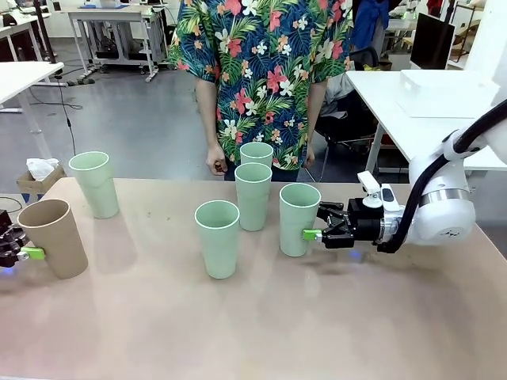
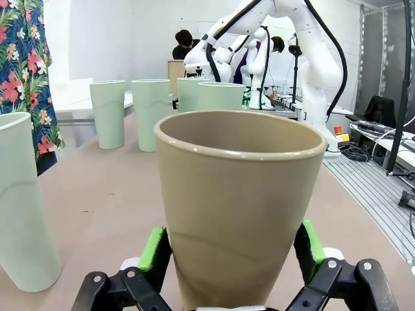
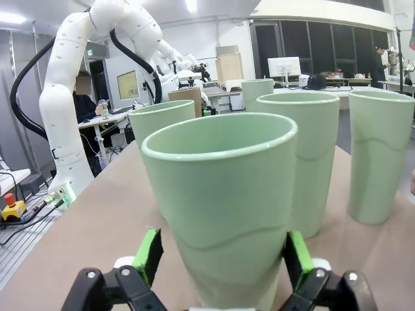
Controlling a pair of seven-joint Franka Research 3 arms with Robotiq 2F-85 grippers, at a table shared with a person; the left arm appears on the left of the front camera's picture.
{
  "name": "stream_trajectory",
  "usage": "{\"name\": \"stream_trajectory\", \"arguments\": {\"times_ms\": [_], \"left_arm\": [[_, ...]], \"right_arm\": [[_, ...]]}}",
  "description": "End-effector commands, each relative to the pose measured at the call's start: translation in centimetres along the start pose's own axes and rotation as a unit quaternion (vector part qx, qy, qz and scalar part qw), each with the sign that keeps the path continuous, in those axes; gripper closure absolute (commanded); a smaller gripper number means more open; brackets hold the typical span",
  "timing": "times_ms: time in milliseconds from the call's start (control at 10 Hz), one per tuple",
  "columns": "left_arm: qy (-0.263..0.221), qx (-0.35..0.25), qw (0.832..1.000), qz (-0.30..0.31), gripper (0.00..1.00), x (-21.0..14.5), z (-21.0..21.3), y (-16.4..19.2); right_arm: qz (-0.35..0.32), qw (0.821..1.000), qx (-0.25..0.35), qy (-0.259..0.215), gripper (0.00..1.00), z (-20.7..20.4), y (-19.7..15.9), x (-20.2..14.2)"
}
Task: Stack the cups and store them in the basket.
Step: Pick up two Reusable plastic cups , one in each hand.
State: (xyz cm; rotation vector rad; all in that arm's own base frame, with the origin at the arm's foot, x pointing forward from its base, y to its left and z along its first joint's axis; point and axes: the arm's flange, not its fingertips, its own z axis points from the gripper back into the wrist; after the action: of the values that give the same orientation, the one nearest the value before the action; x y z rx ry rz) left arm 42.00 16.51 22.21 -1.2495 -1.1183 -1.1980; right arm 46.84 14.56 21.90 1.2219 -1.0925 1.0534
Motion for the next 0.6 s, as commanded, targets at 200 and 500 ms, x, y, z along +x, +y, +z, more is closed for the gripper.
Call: {"name": "stream_trajectory", "arguments": {"times_ms": [200,500], "left_arm": [[-0.002,0.018,0.999,-0.026,0.0,-0.5,-1.9,-0.6],[0.001,0.024,0.999,-0.026,0.0,-0.8,-2.5,-0.7]], "right_arm": [[-0.019,1.0,-0.011,0.006,0.0,-2.2,0.4,0.6],[-0.015,1.0,-0.009,0.009,0.0,-3.2,0.3,0.5]]}}
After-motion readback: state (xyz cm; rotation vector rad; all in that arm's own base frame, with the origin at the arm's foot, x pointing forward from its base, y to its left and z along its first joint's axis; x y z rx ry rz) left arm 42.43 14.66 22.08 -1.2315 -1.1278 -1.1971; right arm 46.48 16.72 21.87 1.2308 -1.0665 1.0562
